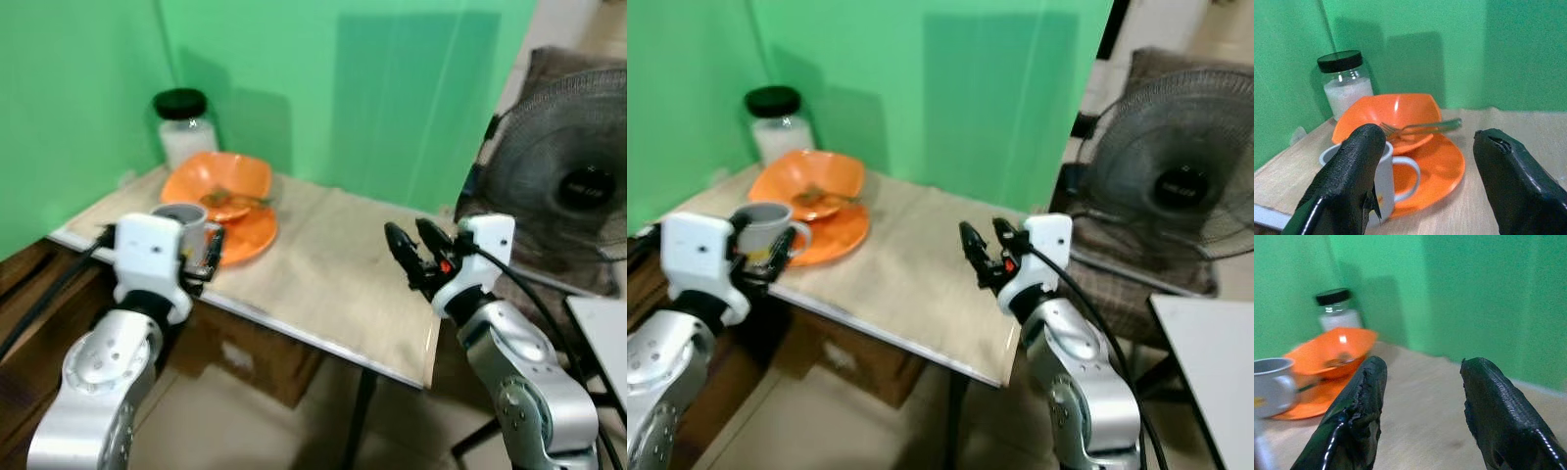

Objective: Setting the table

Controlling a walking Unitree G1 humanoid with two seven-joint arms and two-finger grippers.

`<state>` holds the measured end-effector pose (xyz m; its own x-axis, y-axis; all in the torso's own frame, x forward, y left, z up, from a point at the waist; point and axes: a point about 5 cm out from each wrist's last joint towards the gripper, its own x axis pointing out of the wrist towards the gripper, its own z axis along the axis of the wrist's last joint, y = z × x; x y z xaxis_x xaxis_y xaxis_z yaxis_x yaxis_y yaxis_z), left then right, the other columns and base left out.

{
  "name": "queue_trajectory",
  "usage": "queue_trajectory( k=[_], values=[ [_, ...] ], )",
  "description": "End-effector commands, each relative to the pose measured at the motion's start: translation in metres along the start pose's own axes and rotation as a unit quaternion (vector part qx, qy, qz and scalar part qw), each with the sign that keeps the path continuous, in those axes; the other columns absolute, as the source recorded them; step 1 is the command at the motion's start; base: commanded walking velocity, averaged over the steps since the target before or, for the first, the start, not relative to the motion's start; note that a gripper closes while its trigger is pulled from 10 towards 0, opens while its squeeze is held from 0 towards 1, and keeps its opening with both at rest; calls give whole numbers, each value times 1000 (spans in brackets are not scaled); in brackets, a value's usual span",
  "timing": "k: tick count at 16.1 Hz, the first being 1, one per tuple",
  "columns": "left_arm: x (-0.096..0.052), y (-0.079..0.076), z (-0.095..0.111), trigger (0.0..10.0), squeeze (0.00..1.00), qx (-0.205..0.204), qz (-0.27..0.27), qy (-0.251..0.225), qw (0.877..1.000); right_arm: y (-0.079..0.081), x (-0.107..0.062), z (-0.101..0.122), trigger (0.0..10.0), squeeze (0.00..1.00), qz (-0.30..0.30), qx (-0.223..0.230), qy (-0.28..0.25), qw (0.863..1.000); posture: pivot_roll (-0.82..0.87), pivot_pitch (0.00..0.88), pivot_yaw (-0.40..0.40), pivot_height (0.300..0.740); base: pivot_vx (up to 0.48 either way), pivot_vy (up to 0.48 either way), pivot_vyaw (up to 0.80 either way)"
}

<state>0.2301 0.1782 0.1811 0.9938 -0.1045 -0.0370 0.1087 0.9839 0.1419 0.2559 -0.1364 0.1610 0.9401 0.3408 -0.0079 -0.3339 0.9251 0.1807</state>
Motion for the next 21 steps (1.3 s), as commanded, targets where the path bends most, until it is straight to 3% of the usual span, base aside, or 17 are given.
queue_trajectory(
  k=[1,3,11,17,21],
  values=[
    [2,-4,3,10000,0,-7,-4,-12,1000,-6,-1,6,10000,0,-16,-21,-11,1000,-60,0,18,740,0,0,0],
    [1,-4,2,10000,0,-5,-2,-10,1000,-2,1,6,10000,0,-8,-8,-5,1000,-54,0,7,740,0,0,-256],
    [3,4,1,10000,0,17,3,-10,1000,0,-2,-4,10000,0,-19,23,18,999,-28,0,-16,740,0,465,-800],
    [-1,11,2,10000,0,27,11,-9,1000,6,3,-6,10000,0,5,21,28,999,-10,0,-30,740,0,480,-800],
    [-8,7,0,10000,0,21,10,-2,1000,6,3,-6,10000,0,22,8,39,999,-7,0,-39,740,0,480,0]
  ],
)
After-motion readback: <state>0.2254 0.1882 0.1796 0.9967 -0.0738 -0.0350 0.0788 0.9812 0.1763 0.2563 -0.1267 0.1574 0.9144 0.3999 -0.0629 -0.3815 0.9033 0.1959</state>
